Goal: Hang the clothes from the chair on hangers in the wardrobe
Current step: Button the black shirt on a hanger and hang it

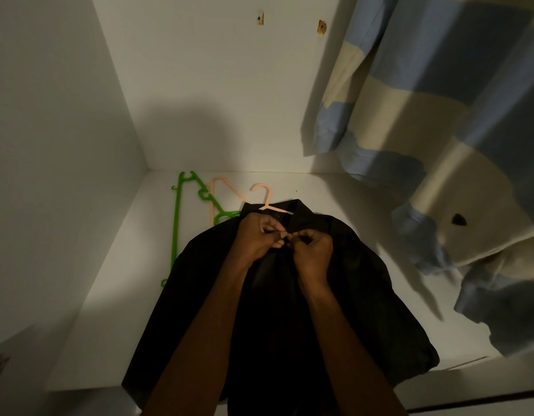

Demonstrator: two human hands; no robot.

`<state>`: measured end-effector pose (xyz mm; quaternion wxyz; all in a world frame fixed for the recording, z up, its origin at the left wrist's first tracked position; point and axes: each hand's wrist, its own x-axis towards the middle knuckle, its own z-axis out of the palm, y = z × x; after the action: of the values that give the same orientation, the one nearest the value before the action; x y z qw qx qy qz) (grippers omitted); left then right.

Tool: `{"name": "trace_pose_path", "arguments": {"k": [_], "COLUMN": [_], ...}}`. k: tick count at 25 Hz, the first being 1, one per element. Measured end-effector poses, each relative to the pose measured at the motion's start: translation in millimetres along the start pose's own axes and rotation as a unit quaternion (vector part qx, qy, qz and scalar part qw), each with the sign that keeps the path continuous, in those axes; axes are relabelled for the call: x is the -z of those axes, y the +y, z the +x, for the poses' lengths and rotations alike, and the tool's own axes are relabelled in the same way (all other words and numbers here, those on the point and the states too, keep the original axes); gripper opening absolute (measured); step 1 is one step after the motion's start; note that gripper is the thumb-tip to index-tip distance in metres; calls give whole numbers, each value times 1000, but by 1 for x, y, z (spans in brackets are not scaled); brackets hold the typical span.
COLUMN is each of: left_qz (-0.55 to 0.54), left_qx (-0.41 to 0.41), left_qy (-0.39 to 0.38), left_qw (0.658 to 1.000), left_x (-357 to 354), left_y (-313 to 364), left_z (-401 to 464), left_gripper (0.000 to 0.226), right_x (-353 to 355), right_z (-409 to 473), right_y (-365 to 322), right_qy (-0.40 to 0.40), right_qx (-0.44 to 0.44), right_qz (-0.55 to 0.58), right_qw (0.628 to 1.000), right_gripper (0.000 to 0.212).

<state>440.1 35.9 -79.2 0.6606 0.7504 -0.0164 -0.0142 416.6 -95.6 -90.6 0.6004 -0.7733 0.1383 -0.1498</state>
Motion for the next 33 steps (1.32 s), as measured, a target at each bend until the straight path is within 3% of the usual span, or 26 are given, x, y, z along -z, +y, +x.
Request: {"name": "trace_pose_path", "arguments": {"k": [4, 8, 14, 17, 28, 33], "left_qz": [-45, -43, 102, 122, 108, 99], "left_qx": [-6, -5, -60, -74, -90, -66], "left_qy": [22, 43, 118, 135, 117, 109], "left_qw": [999, 998, 986, 981, 983, 987], "left_x": [-3, -3, -13, -13, -10, -13], "left_y": [-1, -1, 2, 6, -1, 2], "left_z": [-2, -3, -6, -9, -6, -7], "left_gripper": [4, 4, 16, 13, 11, 22], "right_x": [6, 9, 9, 8, 5, 4], "right_z": [-1, -3, -2, -1, 1, 0], "right_y": [-4, -10, -7, -8, -5, -8], "right_qy": [-14, -34, -50, -51, -49, -51], "right_qx": [-20, -27, -2, -3, -13, -24], "right_qz": [64, 95, 78, 77, 119, 124], "right_qw": [998, 995, 996, 996, 992, 991], "right_gripper": [15, 24, 17, 14, 6, 7]}}
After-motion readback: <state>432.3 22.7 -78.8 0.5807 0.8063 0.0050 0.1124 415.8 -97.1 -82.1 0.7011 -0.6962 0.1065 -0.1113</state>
